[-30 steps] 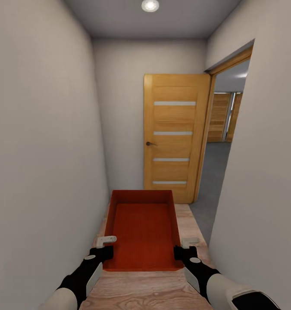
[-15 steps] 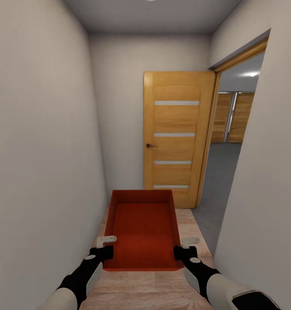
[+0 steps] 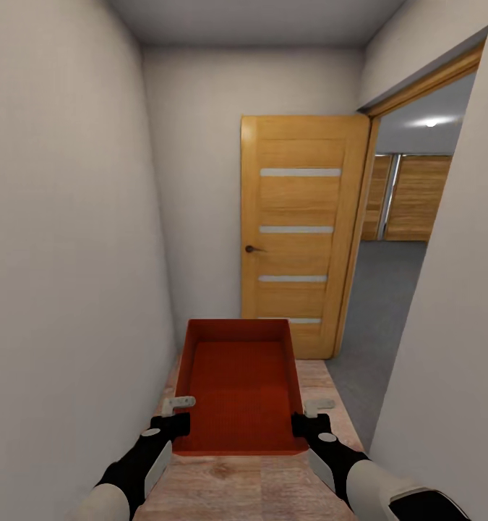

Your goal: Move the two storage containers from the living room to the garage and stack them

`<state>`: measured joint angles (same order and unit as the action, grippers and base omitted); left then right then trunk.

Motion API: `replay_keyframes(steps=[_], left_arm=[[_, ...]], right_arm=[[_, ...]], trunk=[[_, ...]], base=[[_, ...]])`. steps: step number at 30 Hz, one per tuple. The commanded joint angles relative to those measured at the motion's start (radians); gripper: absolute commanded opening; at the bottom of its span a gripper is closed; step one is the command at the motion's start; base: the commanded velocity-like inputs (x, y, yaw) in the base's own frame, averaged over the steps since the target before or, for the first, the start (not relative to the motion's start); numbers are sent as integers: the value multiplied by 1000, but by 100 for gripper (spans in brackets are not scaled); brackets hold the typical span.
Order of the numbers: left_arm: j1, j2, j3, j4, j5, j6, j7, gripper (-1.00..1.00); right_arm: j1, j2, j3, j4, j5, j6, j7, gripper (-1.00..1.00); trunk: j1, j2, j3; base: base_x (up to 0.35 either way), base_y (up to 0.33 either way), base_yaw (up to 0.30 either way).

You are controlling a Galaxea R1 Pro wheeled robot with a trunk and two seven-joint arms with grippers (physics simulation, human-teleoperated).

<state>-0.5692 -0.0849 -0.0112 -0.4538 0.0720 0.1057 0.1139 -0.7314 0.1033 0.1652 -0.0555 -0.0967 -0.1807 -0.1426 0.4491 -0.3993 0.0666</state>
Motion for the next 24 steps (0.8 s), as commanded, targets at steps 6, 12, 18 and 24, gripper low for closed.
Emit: replay_keyframes(steps=[6, 12, 18, 24], left_arm=[[0, -1, 22, 0, 37, 6, 9, -100], [0, -1, 22, 0, 37, 6, 9, -100], [0, -1, 22, 0, 37, 6, 9, -100], [0, -1, 22, 0, 37, 6, 9, -100]], right_arm=[[0, 3, -32, -3, 0, -17, 2, -100], [0, 3, -32, -3, 0, -17, 2, -100], [0, 3, -32, -3, 0, -17, 2, -100], [0, 3, -32, -2, 0, -17, 2, -100]], trunk=[[1, -1, 0], [1, -1, 0], [1, -1, 0], [1, -1, 0]], base=[[325, 0, 0], [325, 0, 0], [325, 0, 0], [325, 0, 0]])
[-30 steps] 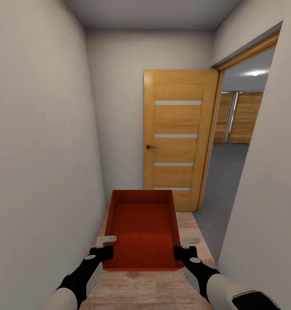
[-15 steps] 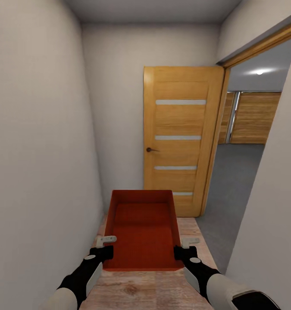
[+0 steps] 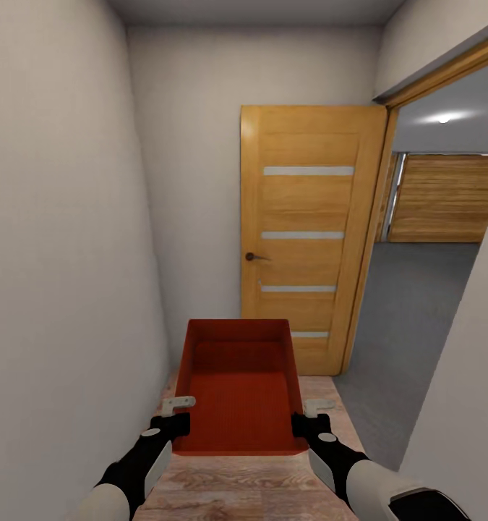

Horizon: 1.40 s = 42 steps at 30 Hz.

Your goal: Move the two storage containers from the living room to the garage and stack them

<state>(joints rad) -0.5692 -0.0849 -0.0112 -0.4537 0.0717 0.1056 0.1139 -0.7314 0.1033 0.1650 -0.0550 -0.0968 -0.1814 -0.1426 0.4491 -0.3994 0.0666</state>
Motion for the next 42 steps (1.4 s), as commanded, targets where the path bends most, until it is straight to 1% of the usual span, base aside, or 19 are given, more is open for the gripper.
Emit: replay_keyframes(steps=[1, 14, 17, 42], left_arm=[[0, -1, 22, 0, 37, 6, 9, -100], [0, -1, 20, -8, 36, 5, 9, -100], [0, -2, 19, -13, 35, 5, 9, -100], [0, -2, 19, -17, 34, 5, 10, -100]], right_arm=[[0, 3, -32, -3, 0, -16, 2, -100], [0, 3, -32, -3, 0, -18, 2, -100], [0, 3, -32, -3, 0, -17, 2, -100], [0, 3, -33, -3, 0, -14, 2, -100]], trunk=[[1, -1, 0], [1, -1, 0], [1, -1, 0], [1, -1, 0]], base=[[325, 0, 0], [323, 0, 0], [174, 0, -70], [9, 0, -233]])
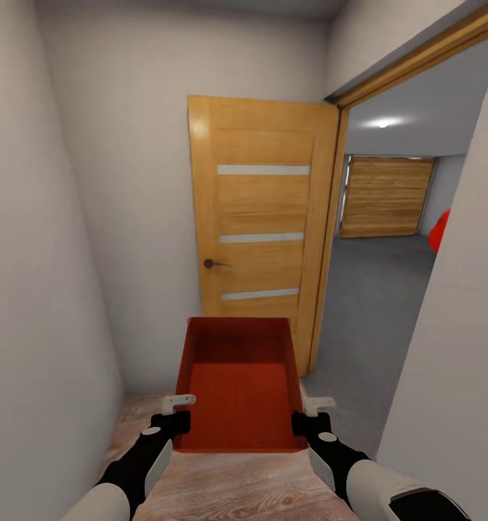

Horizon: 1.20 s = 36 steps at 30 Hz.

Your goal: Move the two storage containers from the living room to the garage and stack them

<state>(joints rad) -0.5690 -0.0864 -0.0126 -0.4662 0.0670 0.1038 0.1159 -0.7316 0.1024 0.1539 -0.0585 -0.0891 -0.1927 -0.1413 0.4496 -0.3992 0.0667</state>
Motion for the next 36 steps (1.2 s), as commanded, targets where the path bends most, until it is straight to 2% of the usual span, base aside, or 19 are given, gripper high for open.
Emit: replay_keyframes(steps=[1, 18, 36], left_arm=[[0, -1, 20, -4, 39, 7, 8, -100], [0, -1, 21, -1, 37, 7, 8, -100], [0, -1, 22, 4, 38, 7, 8, -100]], right_arm=[[0, 3, -22, 0, -8, -3, 0, -100], [0, 4, -21, 1, -8, -3, 0, -100], [0, 5, -21, 1, -8, -3, 0, -100]], trunk=[[0, -1, 0], [0, -1, 0], [0, -1, 0]], base=[[0, 0, -244], [20, 13, -241], [226, 209, -29]])
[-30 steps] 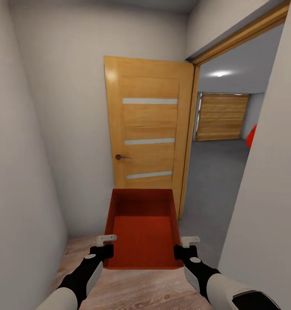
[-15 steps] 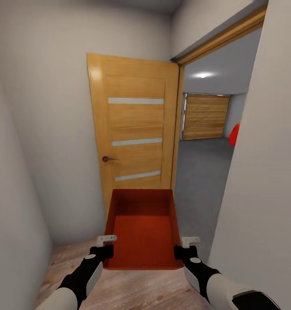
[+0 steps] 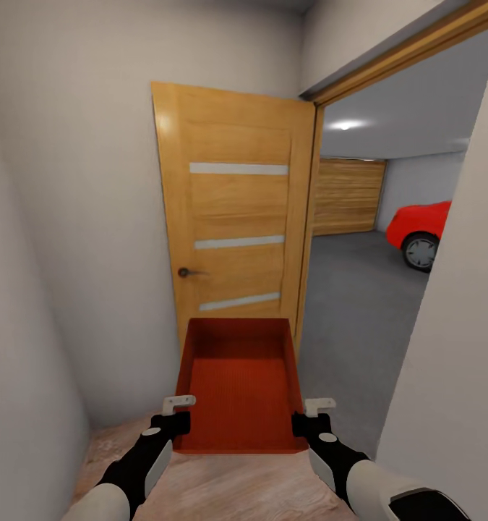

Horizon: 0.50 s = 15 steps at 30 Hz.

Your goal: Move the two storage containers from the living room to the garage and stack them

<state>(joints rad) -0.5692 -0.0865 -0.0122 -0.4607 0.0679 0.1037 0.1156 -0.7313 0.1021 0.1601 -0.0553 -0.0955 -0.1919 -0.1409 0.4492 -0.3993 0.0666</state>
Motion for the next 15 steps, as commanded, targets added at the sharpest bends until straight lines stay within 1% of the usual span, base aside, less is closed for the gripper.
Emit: replay_keyframes(steps=[1, 8, 11, 15], left_arm=[[0, -1, 21, -1, 37, 7, 9, -100], [0, -1, 21, 0, 36, 7, 8, -100], [0, -1, 20, -4, 37, 7, 8, -100], [0, -1, 19, -8, 36, 7, 7, -100]], right_arm=[[0, 5, -28, -2, -1, -3, 0, -100], [0, 5, -28, -2, -1, -3, 2, -100], [0, 5, -28, -1, -1, -3, 3, -100], [0, 5, -28, -2, -1, -3, 3, -100]], trunk=[[1, -1, 0], [1, -1, 0], [1, -1, 0], [1, -1, 0]], base=[[245, 223, -128], [248, 211, -215], [202, 74, -239], [50, 14, -241]])
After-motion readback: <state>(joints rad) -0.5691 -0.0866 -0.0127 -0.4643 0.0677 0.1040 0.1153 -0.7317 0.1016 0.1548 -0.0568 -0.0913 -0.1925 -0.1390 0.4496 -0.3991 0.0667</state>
